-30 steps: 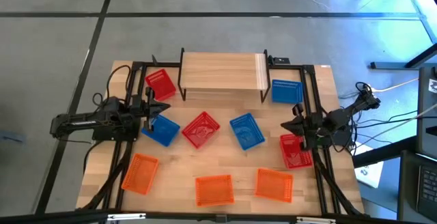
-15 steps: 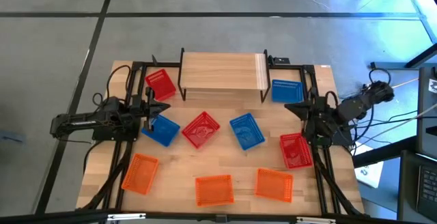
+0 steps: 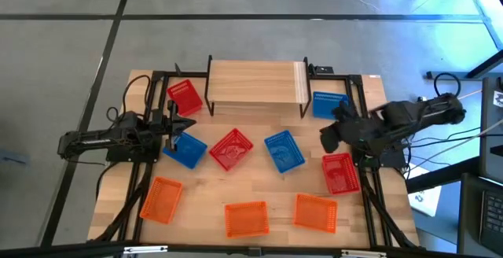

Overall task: Stack baskets on shelf by color
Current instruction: Put the middle blue basket on the shelf

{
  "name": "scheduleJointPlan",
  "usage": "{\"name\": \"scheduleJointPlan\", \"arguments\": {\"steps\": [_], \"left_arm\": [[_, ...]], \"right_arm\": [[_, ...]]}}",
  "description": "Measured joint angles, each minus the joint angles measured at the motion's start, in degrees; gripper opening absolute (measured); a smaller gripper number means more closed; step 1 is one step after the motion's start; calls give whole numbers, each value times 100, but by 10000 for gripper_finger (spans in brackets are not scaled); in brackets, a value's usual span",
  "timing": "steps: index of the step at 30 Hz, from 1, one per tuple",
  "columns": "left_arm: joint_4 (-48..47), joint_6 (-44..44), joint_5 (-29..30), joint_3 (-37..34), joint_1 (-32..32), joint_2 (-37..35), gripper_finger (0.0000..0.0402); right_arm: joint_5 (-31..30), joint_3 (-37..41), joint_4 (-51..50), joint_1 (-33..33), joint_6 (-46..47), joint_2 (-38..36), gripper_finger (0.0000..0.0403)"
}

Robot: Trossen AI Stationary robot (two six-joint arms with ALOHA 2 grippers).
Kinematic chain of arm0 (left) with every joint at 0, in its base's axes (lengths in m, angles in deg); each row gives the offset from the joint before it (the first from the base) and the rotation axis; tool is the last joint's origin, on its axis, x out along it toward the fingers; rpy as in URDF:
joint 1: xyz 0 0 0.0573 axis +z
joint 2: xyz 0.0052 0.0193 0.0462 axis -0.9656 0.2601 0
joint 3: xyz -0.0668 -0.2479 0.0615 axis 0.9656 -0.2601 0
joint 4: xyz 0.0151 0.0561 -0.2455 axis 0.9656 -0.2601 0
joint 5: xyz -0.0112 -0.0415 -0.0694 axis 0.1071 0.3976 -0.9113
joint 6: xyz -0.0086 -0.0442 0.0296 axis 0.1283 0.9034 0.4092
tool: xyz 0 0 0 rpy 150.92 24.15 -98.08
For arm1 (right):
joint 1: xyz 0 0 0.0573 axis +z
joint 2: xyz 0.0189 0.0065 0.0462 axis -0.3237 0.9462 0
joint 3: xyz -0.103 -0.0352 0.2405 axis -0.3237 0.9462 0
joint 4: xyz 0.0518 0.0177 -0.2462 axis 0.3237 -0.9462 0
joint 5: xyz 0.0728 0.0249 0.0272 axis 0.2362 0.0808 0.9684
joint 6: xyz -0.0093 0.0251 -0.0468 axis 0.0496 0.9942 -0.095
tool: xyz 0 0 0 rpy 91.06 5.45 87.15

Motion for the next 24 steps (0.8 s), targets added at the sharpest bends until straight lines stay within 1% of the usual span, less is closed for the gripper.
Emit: {"name": "scheduleJointPlan", "arguments": {"steps": [2, 5, 7, 9, 12, 16, 20, 24], "left_arm": [[60, -69, 34, 1, 0, 0, 0], [-59, -130, 213, 63, 2, 3, 0], [-327, -26, 212, 202, 0, 19, 0], [-835, 6, 216, 358, 0, 64, 0], [-1448, 2, 214, 611, 0, 181, 0], [-1860, 0, 214, 971, 0, 348, 0], [-2119, -40, 218, 1325, 0, 539, 0], [-2625, -144, 270, 1708, 0, 830, 0]], "right_arm": [[530, -166, -168, -258, -29, 212, 0], [1082, -239, -141, -563, -210, 418, 0], [1428, -241, -129, -745, -378, 515, 0], [1662, -211, -111, -897, -472, 614, 0], [1812, -208, -98, -1102, -492, 789, 11], [2182, -208, -72, -1361, -500, 1014, 48], [2270, -205, 101, -1607, -751, 1290, 85], [2376, -203, 247, -1873, -766, 1670, 102]]}}
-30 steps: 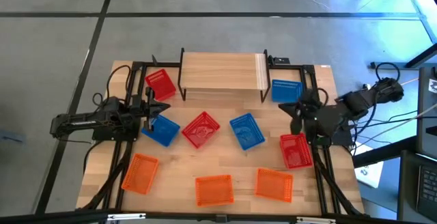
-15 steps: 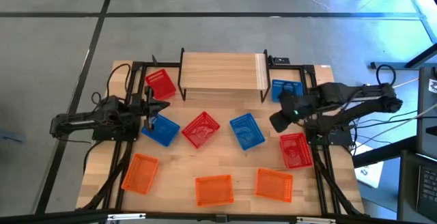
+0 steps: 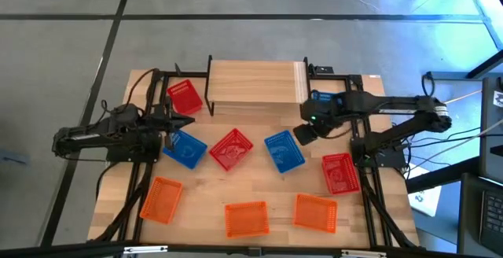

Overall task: Stack baskets on shelf by color
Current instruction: Put the middle blue basket on the shelf

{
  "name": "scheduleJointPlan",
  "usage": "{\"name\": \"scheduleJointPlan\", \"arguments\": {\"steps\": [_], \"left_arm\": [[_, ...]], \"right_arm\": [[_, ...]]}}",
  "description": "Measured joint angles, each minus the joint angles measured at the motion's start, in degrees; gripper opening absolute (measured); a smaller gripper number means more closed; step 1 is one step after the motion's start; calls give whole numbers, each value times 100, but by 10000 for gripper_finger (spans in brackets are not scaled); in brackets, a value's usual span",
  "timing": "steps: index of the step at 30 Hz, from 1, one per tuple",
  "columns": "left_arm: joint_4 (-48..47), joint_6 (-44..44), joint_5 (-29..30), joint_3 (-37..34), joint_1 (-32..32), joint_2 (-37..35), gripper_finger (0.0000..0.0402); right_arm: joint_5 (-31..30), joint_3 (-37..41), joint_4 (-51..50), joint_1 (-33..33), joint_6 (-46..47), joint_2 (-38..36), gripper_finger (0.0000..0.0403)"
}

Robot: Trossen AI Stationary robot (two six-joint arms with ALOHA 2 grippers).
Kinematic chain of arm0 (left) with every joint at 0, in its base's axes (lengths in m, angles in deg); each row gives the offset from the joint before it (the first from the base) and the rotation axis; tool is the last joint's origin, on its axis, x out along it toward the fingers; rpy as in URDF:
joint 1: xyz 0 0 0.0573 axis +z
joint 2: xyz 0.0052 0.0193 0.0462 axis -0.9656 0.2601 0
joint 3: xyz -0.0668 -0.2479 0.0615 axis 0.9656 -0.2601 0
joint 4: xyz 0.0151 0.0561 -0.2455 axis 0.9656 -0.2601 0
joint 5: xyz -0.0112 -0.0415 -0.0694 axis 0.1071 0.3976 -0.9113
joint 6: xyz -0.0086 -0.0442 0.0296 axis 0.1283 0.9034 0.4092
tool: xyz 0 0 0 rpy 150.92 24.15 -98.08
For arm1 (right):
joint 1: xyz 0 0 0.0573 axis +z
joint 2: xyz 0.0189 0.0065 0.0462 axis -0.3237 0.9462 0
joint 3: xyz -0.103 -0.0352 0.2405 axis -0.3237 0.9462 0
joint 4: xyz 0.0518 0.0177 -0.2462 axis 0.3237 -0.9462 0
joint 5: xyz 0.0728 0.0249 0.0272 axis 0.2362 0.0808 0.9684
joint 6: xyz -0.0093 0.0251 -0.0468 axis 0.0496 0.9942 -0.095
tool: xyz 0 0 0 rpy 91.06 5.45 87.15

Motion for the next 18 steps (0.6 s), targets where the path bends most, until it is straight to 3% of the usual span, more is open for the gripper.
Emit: {"name": "scheduleJointPlan", "arguments": {"steps": [10, 18], "left_arm": [[-699, 67, -12, 791, 0, 1077, 0], [-683, -48, -14, 1136, 0, 1310, 0]], "right_arm": [[413, 4, 186, -361, -253, 1288, 102], [531, 8, 390, -471, -886, 2196, 101]]}}
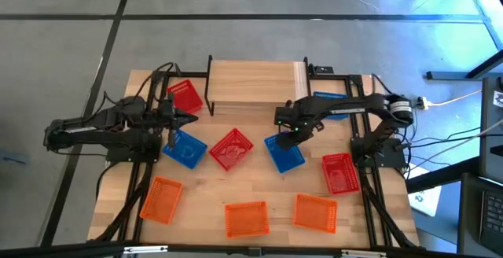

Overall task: Stack baskets on shelf by color
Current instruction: Put the middle blue basket on the shelf

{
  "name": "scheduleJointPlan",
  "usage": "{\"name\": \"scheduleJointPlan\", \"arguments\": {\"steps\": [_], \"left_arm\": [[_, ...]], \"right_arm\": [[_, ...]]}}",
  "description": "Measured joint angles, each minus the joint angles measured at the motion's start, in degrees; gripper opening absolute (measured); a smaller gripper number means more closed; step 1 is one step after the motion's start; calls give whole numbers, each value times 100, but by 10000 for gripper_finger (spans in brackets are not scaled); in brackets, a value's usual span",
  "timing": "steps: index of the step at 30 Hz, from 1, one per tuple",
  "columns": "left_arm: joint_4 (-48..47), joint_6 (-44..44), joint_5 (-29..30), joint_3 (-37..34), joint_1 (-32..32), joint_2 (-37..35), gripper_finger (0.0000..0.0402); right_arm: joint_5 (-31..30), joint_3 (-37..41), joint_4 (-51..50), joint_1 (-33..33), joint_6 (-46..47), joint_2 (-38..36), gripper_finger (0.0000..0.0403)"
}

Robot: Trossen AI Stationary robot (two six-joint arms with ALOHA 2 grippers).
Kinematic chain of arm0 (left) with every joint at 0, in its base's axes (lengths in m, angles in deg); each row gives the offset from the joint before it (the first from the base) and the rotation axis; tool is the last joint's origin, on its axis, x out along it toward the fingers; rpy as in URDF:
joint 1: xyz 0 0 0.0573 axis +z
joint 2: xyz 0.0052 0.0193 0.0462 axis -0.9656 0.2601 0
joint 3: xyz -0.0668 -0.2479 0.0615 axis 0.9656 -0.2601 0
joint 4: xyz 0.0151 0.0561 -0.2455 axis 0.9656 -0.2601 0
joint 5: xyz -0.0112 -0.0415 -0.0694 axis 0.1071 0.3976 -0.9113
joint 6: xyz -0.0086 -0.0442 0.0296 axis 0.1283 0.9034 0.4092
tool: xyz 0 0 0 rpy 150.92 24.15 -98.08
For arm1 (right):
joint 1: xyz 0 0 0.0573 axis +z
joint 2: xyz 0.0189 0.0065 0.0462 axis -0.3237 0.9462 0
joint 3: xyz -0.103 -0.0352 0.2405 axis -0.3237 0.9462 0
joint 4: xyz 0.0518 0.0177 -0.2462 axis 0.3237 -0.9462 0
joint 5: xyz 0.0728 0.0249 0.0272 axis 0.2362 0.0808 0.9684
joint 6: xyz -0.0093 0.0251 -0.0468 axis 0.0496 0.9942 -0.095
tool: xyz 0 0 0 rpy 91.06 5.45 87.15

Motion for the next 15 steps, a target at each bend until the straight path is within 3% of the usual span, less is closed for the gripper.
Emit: {"name": "scheduleJointPlan", "arguments": {"steps": [12, 15], "left_arm": [[-6, -4, -2, 47, 0, 0, 0], [-8, -7, -2, 47, 0, 0, 0]], "right_arm": [[-122, 0, 431, -176, -796, 691, 100], [-12, 0, 716, -217, -1051, 819, 72]]}}
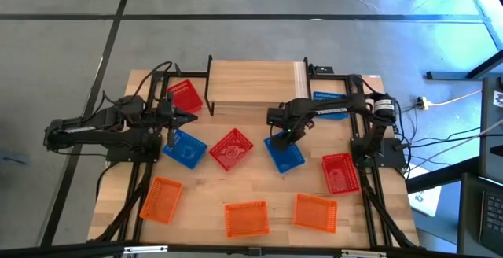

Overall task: Stack baskets on shelf by color
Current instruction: Put the middle blue basket on the shelf

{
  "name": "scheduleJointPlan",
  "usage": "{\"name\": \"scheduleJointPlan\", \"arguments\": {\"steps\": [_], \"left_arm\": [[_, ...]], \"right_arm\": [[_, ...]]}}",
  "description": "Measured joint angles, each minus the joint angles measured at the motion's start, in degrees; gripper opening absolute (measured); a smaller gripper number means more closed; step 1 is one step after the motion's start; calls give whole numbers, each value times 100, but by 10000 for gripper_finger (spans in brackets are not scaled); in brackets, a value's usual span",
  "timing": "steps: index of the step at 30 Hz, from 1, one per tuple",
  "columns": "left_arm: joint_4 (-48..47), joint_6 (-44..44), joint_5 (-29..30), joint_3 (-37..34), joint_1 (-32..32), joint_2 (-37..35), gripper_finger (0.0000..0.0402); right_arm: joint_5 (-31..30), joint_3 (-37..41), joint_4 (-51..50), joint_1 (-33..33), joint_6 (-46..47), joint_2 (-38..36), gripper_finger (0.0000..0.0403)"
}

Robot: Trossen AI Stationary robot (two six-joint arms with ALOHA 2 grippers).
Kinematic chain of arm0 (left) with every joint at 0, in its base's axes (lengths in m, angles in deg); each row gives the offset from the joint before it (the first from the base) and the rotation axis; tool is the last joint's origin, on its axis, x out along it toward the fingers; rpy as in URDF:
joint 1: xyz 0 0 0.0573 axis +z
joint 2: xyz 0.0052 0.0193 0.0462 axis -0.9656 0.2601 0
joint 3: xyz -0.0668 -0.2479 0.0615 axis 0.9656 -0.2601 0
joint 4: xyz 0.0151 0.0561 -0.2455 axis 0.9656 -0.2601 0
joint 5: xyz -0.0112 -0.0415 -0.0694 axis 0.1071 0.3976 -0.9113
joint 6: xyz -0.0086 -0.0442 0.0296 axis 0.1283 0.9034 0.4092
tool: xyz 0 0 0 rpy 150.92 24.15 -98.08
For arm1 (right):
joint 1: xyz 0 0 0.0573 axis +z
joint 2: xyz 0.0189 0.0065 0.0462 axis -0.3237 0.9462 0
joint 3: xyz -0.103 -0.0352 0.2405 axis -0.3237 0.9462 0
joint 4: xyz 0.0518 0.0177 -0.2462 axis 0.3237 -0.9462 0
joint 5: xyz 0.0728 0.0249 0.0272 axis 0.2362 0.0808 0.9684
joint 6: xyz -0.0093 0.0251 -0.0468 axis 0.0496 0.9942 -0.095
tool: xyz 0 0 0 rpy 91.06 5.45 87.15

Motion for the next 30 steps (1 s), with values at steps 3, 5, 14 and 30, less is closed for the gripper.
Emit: {"name": "scheduleJointPlan", "arguments": {"steps": [3, 5, 14, 30], "left_arm": [[0, 0, 0, 0, 1, 0, 0], [2, 0, -2, 0, 0, 0, 0], [-68, 0, 0, 0, 0, 2, 0], [-642, -183, -254, 274, 0, 177, 0]], "right_arm": [[12, 0, 107, -1, -39, 13, 16], [21, -1, 98, -21, -45, -30, 11], [15, -937, -1016, -167, 19, -366, 3], [-1290, -4635, -2650, -1120, 445, -367, 1]]}}
